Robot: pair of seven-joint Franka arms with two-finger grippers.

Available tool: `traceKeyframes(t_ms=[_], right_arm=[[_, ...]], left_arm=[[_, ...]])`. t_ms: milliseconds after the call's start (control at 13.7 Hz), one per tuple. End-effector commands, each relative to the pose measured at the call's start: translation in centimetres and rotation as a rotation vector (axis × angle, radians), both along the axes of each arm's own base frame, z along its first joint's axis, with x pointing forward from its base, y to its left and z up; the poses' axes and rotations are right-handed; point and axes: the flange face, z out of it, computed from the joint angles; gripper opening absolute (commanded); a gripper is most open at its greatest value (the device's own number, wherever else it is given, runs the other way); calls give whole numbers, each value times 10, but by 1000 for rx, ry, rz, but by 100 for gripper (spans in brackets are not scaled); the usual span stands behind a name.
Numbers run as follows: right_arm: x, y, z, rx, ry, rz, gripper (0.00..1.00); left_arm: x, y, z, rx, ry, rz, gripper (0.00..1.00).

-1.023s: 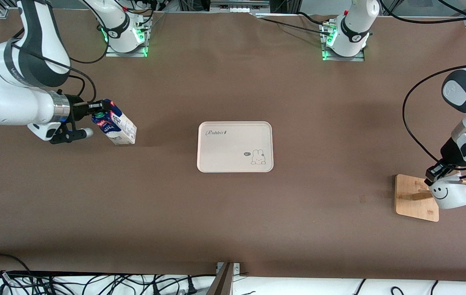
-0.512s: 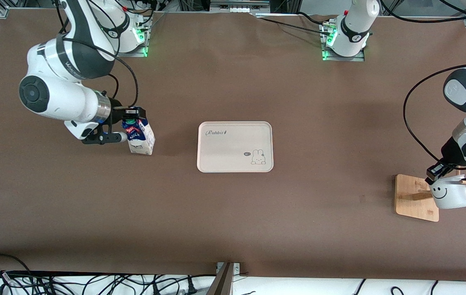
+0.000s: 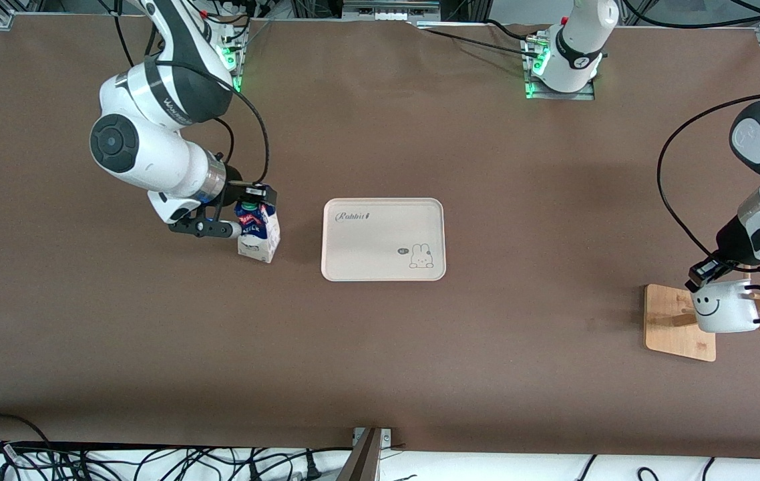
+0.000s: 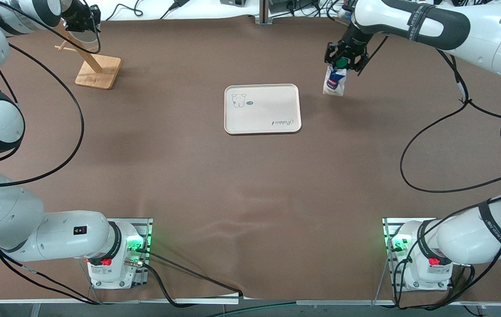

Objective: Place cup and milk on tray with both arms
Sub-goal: 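Carry the carton toward the tray while the left gripper lifts the mug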

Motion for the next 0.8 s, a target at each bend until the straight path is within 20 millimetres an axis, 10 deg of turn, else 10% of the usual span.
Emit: traceKeyframes(t_ms=[0, 292, 731], right_arm=[[26, 17, 24, 37, 8, -173, 16], [34, 8, 8, 107, 81, -250, 14], [31, 23, -37, 58, -2, 183, 14]], left_arm=[[0, -15, 24, -30, 37, 2, 0], [2, -55, 51, -48, 88, -69, 0], [7, -142, 81, 67, 169, -263, 0]])
